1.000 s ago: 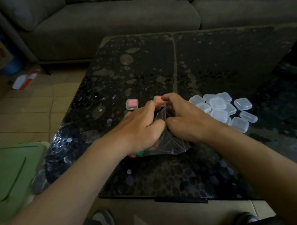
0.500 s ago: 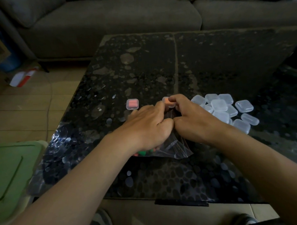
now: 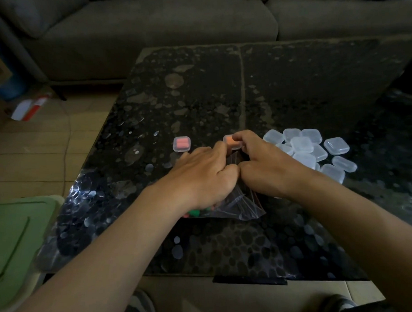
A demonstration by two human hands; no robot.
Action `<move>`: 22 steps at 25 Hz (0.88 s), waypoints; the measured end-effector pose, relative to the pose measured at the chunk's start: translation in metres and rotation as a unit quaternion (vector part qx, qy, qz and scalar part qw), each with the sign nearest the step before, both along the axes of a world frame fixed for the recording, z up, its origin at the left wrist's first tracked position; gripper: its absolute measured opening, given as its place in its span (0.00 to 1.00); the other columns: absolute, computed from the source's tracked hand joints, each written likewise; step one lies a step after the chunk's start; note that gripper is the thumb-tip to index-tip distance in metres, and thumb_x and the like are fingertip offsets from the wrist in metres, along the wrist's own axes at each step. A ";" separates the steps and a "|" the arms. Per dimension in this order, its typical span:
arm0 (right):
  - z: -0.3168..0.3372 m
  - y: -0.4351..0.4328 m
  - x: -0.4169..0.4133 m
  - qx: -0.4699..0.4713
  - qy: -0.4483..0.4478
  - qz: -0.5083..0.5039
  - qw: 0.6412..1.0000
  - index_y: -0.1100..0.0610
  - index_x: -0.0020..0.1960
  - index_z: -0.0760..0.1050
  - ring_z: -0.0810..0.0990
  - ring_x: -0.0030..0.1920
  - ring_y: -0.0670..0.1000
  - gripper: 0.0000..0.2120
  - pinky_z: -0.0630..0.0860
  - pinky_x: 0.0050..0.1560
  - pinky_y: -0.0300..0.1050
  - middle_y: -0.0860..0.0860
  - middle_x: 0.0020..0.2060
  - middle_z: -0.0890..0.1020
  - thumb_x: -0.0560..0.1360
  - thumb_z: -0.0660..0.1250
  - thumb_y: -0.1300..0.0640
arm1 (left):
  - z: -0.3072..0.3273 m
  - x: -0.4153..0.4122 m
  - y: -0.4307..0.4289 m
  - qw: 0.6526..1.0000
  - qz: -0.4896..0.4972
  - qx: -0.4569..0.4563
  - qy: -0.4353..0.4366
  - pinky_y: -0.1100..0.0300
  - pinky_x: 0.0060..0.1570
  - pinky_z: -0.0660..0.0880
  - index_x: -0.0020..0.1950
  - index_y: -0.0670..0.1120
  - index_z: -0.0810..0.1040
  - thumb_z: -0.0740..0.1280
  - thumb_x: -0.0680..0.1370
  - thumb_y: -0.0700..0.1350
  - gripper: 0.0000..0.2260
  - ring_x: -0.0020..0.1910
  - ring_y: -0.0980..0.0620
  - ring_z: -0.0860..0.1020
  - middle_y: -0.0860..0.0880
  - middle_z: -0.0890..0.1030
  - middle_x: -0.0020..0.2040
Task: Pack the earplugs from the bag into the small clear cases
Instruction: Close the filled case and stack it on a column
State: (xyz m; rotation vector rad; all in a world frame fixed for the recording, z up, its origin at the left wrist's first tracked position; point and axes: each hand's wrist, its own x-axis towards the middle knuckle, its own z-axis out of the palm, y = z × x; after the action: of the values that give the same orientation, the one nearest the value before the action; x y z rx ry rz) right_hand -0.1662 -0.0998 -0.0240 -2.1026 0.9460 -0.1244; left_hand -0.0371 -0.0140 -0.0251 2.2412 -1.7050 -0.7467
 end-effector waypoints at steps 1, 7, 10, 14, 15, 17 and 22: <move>0.000 0.000 0.000 -0.001 0.001 0.001 1.000 0.49 0.75 0.59 0.78 0.57 0.50 0.29 0.77 0.61 0.54 0.51 0.57 0.79 0.77 0.63 0.61 | 0.000 0.000 0.000 1.000 0.000 0.000 -0.001 0.43 0.63 0.70 0.61 0.51 0.70 0.48 0.72 0.58 0.23 0.60 0.48 0.73 0.49 0.77 0.56; 0.001 0.001 0.000 0.004 0.009 0.011 1.000 0.49 0.76 0.58 0.79 0.56 0.49 0.30 0.78 0.60 0.54 0.50 0.56 0.79 0.77 0.64 0.60 | 0.002 -0.001 0.002 1.000 0.002 0.000 0.001 0.44 0.61 0.70 0.58 0.51 0.70 0.48 0.72 0.58 0.21 0.59 0.49 0.73 0.50 0.78 0.51; 0.001 0.001 0.001 0.003 0.007 0.011 1.000 0.49 0.76 0.58 0.78 0.57 0.50 0.31 0.77 0.62 0.55 0.51 0.57 0.79 0.77 0.64 0.60 | 0.002 0.000 0.003 1.000 0.001 0.000 0.004 0.45 0.61 0.71 0.61 0.51 0.70 0.49 0.73 0.58 0.22 0.58 0.49 0.73 0.51 0.77 0.52; 0.002 0.002 0.001 -0.001 0.010 0.013 1.000 0.49 0.76 0.58 0.78 0.57 0.50 0.31 0.77 0.62 0.54 0.51 0.57 0.79 0.76 0.63 0.60 | 0.001 0.001 0.003 1.000 0.006 0.001 0.003 0.43 0.61 0.71 0.60 0.51 0.70 0.49 0.73 0.58 0.22 0.58 0.48 0.74 0.49 0.76 0.54; 0.002 0.002 0.001 0.001 0.010 0.012 1.000 0.49 0.77 0.58 0.78 0.57 0.50 0.31 0.77 0.62 0.54 0.51 0.57 0.79 0.76 0.63 0.61 | 0.001 0.001 0.003 1.000 0.005 0.001 0.003 0.43 0.61 0.71 0.60 0.51 0.70 0.50 0.73 0.58 0.21 0.57 0.48 0.74 0.49 0.76 0.54; 0.003 0.002 0.000 0.006 0.011 0.013 1.000 0.49 0.76 0.58 0.78 0.57 0.50 0.31 0.77 0.61 0.54 0.51 0.57 0.79 0.76 0.63 0.61 | 0.002 0.001 0.004 1.000 0.006 0.000 0.006 0.44 0.60 0.71 0.59 0.51 0.70 0.51 0.77 0.57 0.17 0.57 0.48 0.73 0.49 0.76 0.54; 0.012 0.001 -0.007 -0.011 0.000 -0.009 1.000 0.48 0.72 0.63 0.78 0.54 0.49 0.26 0.78 0.53 0.49 0.50 0.54 0.79 0.76 0.62 0.62 | 0.002 0.001 0.008 1.000 0.020 -0.012 0.005 0.46 0.52 0.70 0.53 0.52 0.68 0.54 0.79 0.55 0.10 0.53 0.46 0.74 0.50 0.76 0.50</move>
State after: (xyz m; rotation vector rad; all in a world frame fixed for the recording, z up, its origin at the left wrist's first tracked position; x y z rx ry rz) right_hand -0.1731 -0.0990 -0.0124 -2.1139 0.9677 -0.1444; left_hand -0.0363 -0.0059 -0.0227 2.2450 -1.6497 -0.7251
